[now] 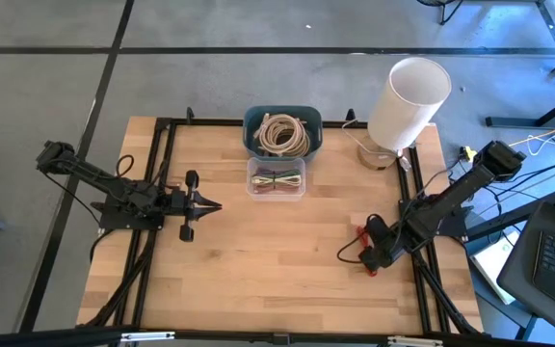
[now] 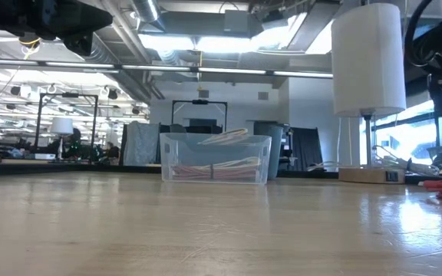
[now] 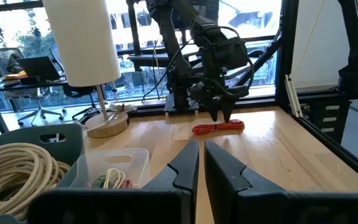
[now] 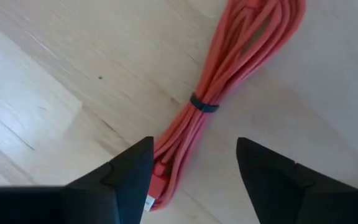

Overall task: Pick & Place USB Port
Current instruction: Put the red charger cable into the transparent bin

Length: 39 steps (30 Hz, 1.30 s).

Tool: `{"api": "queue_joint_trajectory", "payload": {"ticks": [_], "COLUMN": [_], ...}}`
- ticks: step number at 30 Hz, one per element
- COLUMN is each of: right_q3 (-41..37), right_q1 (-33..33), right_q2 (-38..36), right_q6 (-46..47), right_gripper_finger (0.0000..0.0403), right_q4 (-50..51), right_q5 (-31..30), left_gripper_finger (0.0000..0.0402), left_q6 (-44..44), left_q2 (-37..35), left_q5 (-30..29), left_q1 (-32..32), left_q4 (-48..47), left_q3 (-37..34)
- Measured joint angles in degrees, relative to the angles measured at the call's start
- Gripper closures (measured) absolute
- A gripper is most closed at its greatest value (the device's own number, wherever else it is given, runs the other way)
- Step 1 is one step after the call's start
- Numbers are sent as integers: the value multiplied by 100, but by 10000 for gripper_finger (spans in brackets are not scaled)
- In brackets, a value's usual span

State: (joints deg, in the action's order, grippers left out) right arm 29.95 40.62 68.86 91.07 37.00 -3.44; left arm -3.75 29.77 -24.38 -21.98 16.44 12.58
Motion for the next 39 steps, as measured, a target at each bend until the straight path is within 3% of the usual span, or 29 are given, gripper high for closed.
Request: {"api": "queue_joint_trajectory", "payload": {"ticks": [11,21,25,28,30,34,39], "right_q3": [1,55,75,212,416,1109,2448], "right_q1": [0,4,11,7,-5,-6,-221], "right_q2": [53,934,1021,995,950,853,837], "right_q6": [0,3,6,18,-51,-825,-3805], "right_gripper_finger": [191,220,260,328,374,380,380], "right_q4": [-209,-292,-230,-24,121,181,-121], "right_q5": [-864,-839,-965,-1059,-1376,-2730,-4812], "left_gripper_finger": [384,384,384,384,384,384,384], "left_q6": [0,0,0,0,0,0,0], "left_q2": [-1,1,1,-1,1,0,-1], "left_q5": [2,2,1,0,0,0,0], "left_q1": [0,2,0,0,1,1,0], "left_q4": [-1,1,-1,-1,-1,-1,-37], "left_q3": [0,0,0,0,2,0,2]}}
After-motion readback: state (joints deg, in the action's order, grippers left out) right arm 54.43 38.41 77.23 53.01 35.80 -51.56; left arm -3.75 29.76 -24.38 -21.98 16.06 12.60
